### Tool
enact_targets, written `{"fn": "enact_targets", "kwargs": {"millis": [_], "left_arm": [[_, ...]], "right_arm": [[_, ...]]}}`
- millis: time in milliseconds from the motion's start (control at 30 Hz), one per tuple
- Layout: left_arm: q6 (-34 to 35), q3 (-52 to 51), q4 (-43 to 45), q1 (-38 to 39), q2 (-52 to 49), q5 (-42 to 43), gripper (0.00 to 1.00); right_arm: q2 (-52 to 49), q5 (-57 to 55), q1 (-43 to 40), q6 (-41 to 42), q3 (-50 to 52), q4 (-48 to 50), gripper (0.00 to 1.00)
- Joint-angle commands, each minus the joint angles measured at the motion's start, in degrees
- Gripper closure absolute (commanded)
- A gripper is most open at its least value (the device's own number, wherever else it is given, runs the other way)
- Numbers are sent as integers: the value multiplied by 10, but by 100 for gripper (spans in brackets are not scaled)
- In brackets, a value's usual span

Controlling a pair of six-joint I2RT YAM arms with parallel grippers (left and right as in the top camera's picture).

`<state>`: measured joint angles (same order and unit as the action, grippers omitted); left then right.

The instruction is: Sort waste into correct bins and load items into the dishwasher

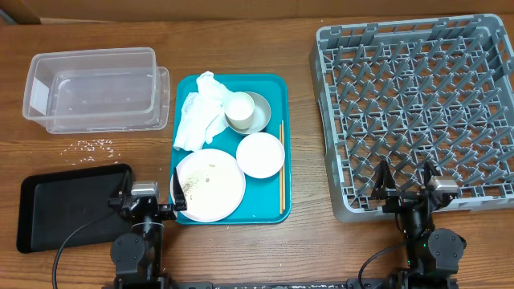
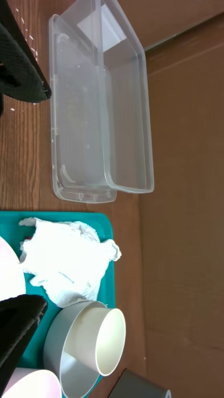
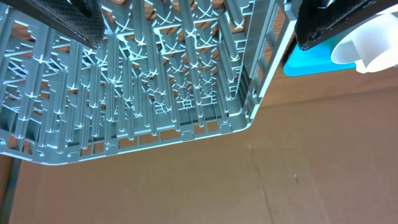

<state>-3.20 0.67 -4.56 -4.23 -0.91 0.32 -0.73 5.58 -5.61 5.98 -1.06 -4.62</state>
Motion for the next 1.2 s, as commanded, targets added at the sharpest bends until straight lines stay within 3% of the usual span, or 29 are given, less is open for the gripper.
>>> {"fn": "enact_targets", "kwargs": {"millis": [0, 1033, 1100, 1167], "left_arm": [[-7, -4, 2, -3, 6, 6, 0], [-5, -4, 2, -3, 6, 7, 0], [38, -4, 4, -3, 6, 39, 0], [131, -4, 12, -2, 6, 89, 0]], "right_arm": [[6, 1, -2, 0, 6, 3, 0], [6, 1, -2, 0, 6, 3, 0], [6, 1, -2, 0, 6, 3, 0], [6, 1, -2, 0, 6, 3, 0]]}}
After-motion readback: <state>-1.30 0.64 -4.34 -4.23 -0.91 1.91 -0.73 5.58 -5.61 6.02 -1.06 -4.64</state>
